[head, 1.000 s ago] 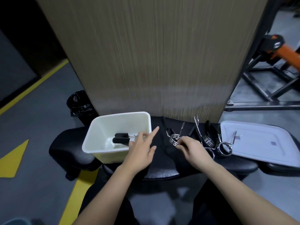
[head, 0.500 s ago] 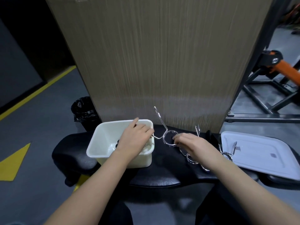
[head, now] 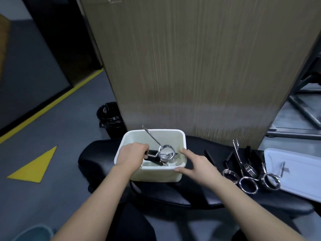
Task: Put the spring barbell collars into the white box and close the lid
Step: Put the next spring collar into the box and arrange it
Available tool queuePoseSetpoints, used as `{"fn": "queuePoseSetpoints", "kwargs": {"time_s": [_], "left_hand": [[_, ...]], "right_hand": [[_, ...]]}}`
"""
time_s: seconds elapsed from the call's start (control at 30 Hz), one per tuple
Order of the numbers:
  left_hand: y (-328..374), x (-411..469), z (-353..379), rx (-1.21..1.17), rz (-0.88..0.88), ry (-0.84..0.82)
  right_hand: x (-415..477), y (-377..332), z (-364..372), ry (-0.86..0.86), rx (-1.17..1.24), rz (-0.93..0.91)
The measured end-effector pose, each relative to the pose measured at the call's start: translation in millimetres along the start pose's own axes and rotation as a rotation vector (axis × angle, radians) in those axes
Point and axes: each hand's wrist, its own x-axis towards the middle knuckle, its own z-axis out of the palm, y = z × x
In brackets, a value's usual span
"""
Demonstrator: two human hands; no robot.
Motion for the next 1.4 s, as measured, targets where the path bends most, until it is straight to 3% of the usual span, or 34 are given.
{"fn": "queuePoseSetpoints", "kwargs": {"time_s": [0.3, 0.67, 1.07, 1.17, 1.3, 1.4], "left_hand": [[11.9, 35.5, 35.2, -0.041, 0.013, -0.237], [12.6, 55.8, 63.0, -0.186, -0.016, -0.344], [5.6, 53.7, 70.2, -0.379, -0.058, -0.293], [4.4, 48.2, 69.1, -0.507, -0.141, -0.179], [11.8, 33.2, 57.9, -0.467, -0.165, 0.055], [21.9, 20.1, 56.6, -0.644, -0.177, 0.097]], "right_hand": [[-0.5, 19.1, 25.7, 0.099, 0.125, 0.055], [-6.1, 14.0, 29.0, 0.153, 0.199, 0.095], [-8.1, 10.9, 30.1, 0.157, 0.201, 0.11], [-9.0, 8.9, 28.6, 0.145, 0.189, 0.112], [-8.3, 8.8, 26.6, 0.123, 0.186, 0.115], [-6.0, 8.3, 22.3, 0.099, 0.24, 0.102]]}}
